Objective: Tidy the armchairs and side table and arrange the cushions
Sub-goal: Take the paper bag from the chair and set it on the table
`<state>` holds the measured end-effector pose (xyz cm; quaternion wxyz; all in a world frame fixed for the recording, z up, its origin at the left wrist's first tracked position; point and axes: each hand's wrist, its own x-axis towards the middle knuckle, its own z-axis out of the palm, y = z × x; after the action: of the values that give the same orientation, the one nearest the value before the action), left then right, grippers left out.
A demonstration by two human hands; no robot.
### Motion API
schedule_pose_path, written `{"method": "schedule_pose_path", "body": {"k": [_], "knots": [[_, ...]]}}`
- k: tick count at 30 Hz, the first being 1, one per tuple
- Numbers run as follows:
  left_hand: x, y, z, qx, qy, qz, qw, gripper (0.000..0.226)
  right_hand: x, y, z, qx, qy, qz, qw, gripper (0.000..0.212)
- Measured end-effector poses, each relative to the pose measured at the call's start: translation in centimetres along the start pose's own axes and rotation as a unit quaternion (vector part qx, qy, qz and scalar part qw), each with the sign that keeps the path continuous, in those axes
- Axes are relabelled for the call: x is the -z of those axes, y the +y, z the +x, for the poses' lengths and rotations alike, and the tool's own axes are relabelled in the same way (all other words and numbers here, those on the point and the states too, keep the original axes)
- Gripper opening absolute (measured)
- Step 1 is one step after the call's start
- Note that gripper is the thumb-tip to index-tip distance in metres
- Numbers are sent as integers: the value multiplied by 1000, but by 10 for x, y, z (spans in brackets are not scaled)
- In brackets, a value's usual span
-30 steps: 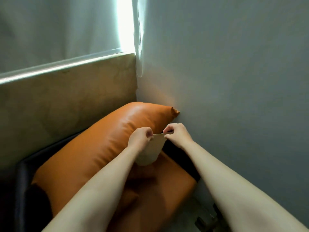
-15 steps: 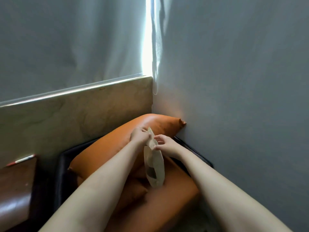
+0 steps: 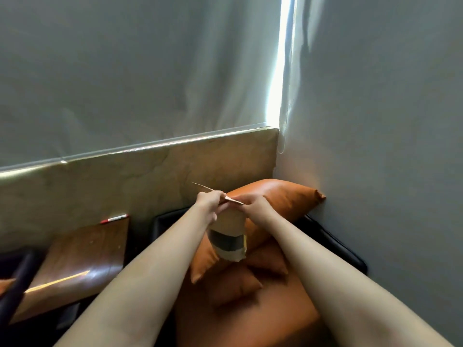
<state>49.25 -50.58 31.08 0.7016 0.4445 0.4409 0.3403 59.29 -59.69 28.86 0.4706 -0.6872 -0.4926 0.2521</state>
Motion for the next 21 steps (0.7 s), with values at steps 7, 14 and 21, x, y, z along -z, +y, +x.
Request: {"method": "schedule_pose_path", "body": {"k": [7, 14, 21], "knots": [[118, 38, 4, -96, 28, 38, 994, 14, -103, -49, 38, 27, 73, 6, 997, 20], [292, 55, 29, -106, 124, 384, 909, 56, -225, -91, 63, -11, 44, 97, 994, 11], [398, 50, 42, -72, 122, 289, 947, 58, -320, -107, 80, -80, 15, 201, 976, 7]]}}
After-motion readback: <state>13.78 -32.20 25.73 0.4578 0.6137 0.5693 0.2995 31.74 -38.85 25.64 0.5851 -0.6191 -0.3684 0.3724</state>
